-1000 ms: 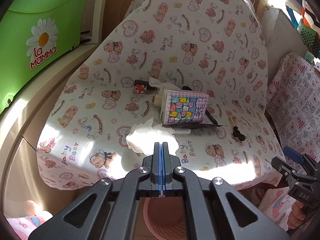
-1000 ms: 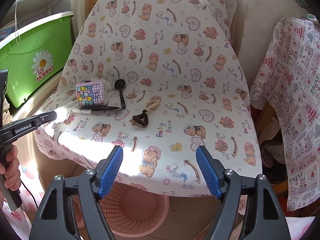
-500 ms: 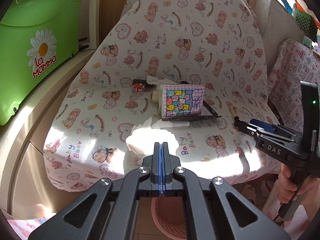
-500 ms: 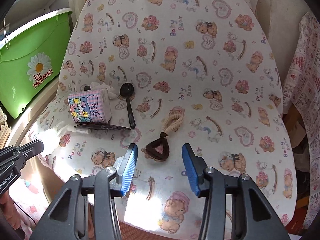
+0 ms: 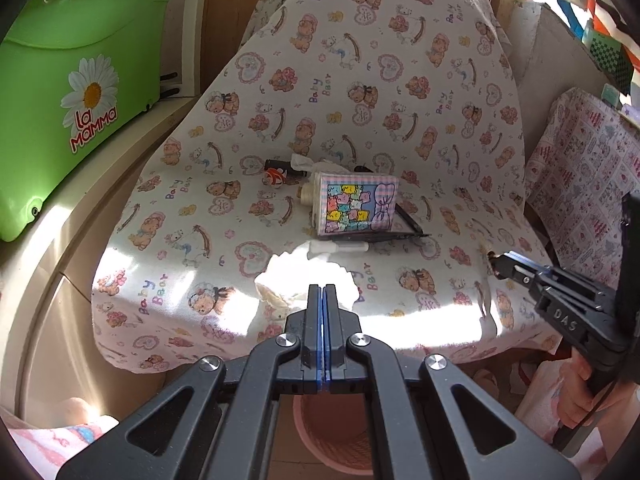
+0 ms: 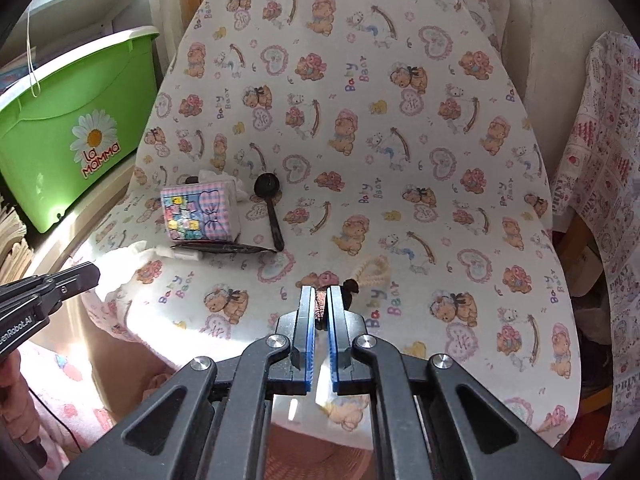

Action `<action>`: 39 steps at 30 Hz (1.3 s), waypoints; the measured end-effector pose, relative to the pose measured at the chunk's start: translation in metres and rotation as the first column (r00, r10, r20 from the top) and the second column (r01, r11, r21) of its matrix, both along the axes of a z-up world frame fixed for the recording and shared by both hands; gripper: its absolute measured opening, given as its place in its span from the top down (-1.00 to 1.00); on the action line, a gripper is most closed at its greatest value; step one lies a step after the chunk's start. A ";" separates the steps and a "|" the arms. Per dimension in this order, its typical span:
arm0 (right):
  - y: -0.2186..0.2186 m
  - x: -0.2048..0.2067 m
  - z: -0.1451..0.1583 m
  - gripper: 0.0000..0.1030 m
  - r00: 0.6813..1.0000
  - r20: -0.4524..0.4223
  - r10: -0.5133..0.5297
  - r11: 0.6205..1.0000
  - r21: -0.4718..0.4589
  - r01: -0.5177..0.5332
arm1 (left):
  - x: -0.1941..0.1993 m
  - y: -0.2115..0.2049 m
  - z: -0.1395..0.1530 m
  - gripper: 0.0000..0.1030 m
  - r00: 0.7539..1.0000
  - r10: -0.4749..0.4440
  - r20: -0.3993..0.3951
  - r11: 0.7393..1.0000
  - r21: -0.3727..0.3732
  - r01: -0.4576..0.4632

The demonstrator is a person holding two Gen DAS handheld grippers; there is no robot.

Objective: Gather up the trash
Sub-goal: 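Carry the brown pendant down over the pink wastebasket and open the right tool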

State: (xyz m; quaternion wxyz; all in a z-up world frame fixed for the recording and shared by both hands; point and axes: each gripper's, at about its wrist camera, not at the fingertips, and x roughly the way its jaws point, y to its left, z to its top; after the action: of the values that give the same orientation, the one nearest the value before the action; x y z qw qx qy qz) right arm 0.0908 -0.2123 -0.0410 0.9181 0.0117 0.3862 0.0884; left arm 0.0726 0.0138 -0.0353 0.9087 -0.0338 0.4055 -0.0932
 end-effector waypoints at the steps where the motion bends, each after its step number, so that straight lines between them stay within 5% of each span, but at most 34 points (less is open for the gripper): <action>1: -0.001 -0.007 0.004 0.87 1.000 0.007 0.007 1.000 0.004 -0.007 | -0.005 -0.001 0.002 1.00 1.000 -0.009 0.010 1.000 0.005 0.009; 12: 0.007 -0.062 0.028 0.87 0.994 0.014 0.105 0.993 0.053 -0.105 | -0.033 -0.011 0.013 1.00 0.990 -0.132 -0.038 0.985 -0.121 0.127; 17: 0.018 -0.084 0.029 0.87 0.991 -0.010 0.135 0.988 0.083 -0.134 | -0.040 -0.012 0.013 1.00 0.979 -0.195 -0.065 0.956 -0.235 0.175; 21: 0.023 -0.090 0.022 0.87 0.991 -0.020 0.130 0.989 0.069 -0.128 | -0.031 -0.011 0.011 1.00 0.994 -0.105 -0.022 0.989 -0.105 0.102; 24: 0.024 -0.081 0.016 0.87 0.990 -0.057 0.126 0.990 0.068 -0.122 | -0.012 0.007 0.000 1.00 0.990 -0.087 -0.108 0.979 -0.191 0.065; 26: 0.021 -0.076 0.012 0.87 0.988 -0.086 0.130 0.988 0.092 -0.122 | -0.006 0.012 -0.012 1.00 0.974 -0.116 -0.193 0.970 -0.231 0.070; 29: 0.019 -0.070 -0.003 0.87 0.976 -0.165 0.144 0.984 0.129 -0.124 | -0.011 0.003 -0.040 1.00 0.946 -0.099 -0.308 0.992 -0.108 0.069; 32: 0.023 -0.066 -0.024 0.87 0.962 -0.231 0.147 0.984 0.128 -0.120 | -0.013 -0.007 -0.067 1.00 0.903 -0.123 -0.411 0.988 -0.137 0.072; 39: 0.024 -0.059 -0.071 0.87 0.924 -0.364 0.121 0.987 0.144 -0.073 | -0.009 -0.034 -0.091 0.90 0.889 -0.123 -0.442 0.992 -0.033 0.121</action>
State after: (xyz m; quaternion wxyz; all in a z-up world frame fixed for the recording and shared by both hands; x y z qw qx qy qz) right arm 0.0321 -0.1879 -0.1122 0.8204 0.0677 0.5464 0.1544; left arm 0.0634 -0.0198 -0.1259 0.7849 -0.0306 0.6027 -0.1407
